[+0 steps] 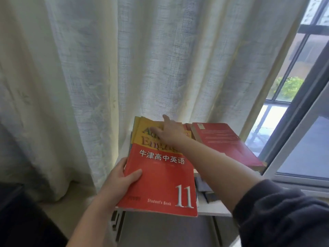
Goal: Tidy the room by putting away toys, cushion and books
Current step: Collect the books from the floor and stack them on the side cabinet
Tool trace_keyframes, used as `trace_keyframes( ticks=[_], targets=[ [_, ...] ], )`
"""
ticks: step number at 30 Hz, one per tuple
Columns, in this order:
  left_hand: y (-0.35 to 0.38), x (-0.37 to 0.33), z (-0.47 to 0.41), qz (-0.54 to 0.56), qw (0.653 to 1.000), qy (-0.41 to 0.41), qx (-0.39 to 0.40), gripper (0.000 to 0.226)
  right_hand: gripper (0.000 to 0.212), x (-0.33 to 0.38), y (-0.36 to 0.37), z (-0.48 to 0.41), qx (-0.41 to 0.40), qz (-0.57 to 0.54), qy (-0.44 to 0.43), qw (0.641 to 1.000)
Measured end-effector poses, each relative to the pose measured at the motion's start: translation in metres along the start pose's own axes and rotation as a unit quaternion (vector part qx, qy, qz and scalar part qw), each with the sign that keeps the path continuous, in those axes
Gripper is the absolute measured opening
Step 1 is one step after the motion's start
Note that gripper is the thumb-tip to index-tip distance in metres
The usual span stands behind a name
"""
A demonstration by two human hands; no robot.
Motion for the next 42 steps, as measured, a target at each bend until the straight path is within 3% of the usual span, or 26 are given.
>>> trace_keyframes(
  ticks=[3,5,7,8,9,11,16,19,24,34,42],
  targets=[
    [0.001,-0.01,0.006,-0.029,0.997,0.071,-0.015,0.028,0.106,-0.032,-0.03,0.024,-0.083,-0.12,0.081,0.986],
    [0.006,-0.017,0.013,-0.022,0.993,0.112,-0.029,0.03,0.116,-0.048,-0.049,0.046,-0.093,-0.327,0.13,0.931],
    [0.016,-0.023,0.018,-0.002,0.986,0.156,-0.064,0.031,0.096,-0.059,-0.054,0.07,0.007,-0.553,0.114,0.825],
    [0.022,-0.027,0.019,0.001,0.98,0.177,-0.087,0.031,0.072,-0.059,-0.055,0.085,0.087,-0.596,0.089,0.793],
    [0.027,-0.03,0.018,0.002,0.975,0.194,-0.107,0.031,0.049,-0.055,-0.055,0.097,0.139,-0.594,0.074,0.789],
    [0.038,-0.044,0.014,-0.013,0.965,0.228,-0.133,0.034,0.027,-0.05,-0.062,0.109,0.142,-0.561,0.054,0.814],
    [0.05,-0.091,-0.006,-0.01,0.95,0.275,-0.15,0.032,0.033,-0.035,-0.096,0.096,0.014,-0.567,-0.009,0.824],
    [0.056,-0.089,-0.022,-0.035,0.957,0.248,-0.148,0.03,0.031,-0.044,-0.083,0.095,-0.035,-0.54,0.003,0.841],
    [0.063,-0.031,-0.027,-0.079,0.969,0.189,-0.142,0.041,0.016,-0.062,-0.025,0.104,-0.042,-0.504,0.054,0.861],
    [0.069,-0.037,-0.033,-0.127,0.962,0.173,-0.167,0.029,0.017,-0.066,-0.025,0.099,-0.082,-0.477,0.019,0.875],
    [0.108,-0.077,-0.023,-0.186,0.957,0.2,-0.099,0.025,0.032,-0.104,-0.089,0.11,-0.14,-0.418,0.005,0.898]
  ],
)
Point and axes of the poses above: each hand's wrist, its own z-axis away from the middle knuckle, its own y-axis out of the palm, x = y × z, the point moved 2 cm from there along -z, towards the middle knuckle, and after that the axes turned 2 degrees about -z, right-handed, at the moved point
